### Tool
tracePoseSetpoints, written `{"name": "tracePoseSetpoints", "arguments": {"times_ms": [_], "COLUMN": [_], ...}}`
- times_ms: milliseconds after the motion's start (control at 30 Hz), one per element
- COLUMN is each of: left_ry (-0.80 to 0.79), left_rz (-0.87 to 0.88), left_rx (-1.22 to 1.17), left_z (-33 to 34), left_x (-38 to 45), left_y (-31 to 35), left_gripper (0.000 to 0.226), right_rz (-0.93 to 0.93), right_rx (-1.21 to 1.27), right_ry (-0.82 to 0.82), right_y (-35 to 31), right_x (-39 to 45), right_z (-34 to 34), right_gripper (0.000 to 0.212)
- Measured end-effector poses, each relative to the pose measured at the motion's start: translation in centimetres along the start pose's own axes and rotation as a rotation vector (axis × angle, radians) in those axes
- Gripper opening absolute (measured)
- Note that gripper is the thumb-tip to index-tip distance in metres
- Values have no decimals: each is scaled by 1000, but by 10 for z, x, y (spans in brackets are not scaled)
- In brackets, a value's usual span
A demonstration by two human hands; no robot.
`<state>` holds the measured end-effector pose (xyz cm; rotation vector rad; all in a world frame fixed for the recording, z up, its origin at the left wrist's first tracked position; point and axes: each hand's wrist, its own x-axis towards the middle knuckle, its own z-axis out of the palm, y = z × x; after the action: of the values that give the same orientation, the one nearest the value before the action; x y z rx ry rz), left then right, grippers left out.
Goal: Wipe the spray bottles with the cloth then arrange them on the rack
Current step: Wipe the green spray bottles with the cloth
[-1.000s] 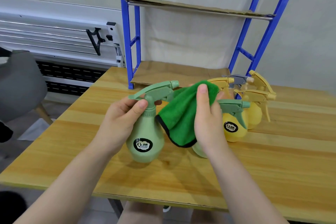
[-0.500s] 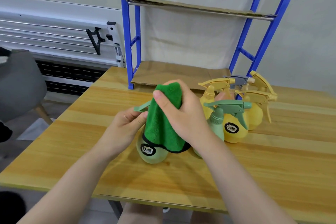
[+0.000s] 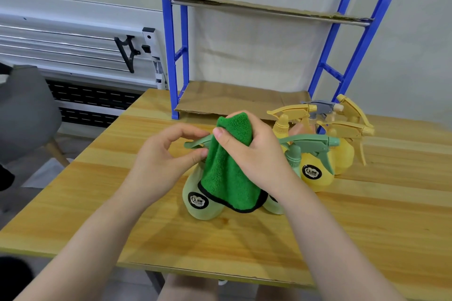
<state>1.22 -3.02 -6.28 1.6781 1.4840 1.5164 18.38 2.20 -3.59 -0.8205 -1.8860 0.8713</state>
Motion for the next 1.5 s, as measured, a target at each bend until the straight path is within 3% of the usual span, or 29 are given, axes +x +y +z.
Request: {"name": "tracePoseSetpoints", "arguments": {"times_ms": [233, 433, 767, 867, 967, 1067, 1233, 1367, 1500], "left_ry": [-14, -53, -85, -91, -89, -88, -85, -75, -73], "left_rz": [-6, 12, 33, 31, 37, 44, 49, 75, 54], "left_rx": [216, 285, 251, 267, 266, 247, 245, 279, 204], "left_z": [-9, -14, -14, -14, -14, -13, -13, -13, -10], "left_x": [4, 5, 7, 8, 9, 9, 8, 7, 6], "left_y": [7, 8, 8, 9, 8, 7, 6, 5, 6], "left_gripper": [22, 22, 26, 24, 25, 23, 22, 26, 26], "right_rz": [25, 6, 51, 166, 297, 243, 79, -5, -71], "right_rx": [-59, -50, 65, 107, 134, 143, 10, -269, -231], "right_ry": [-161, 59, 191, 125, 5, -18, 181, 293, 340], "right_y": [-1, 3, 8, 3, -3, 1, 13, 7, 9], "right_x": [10, 2, 3, 4, 5, 4, -3, -8, -1], "right_z": [-8, 13, 24, 19, 9, 8, 18, 20, 25], "right_gripper": [13, 32, 38, 53, 52, 46, 22, 49, 33]}}
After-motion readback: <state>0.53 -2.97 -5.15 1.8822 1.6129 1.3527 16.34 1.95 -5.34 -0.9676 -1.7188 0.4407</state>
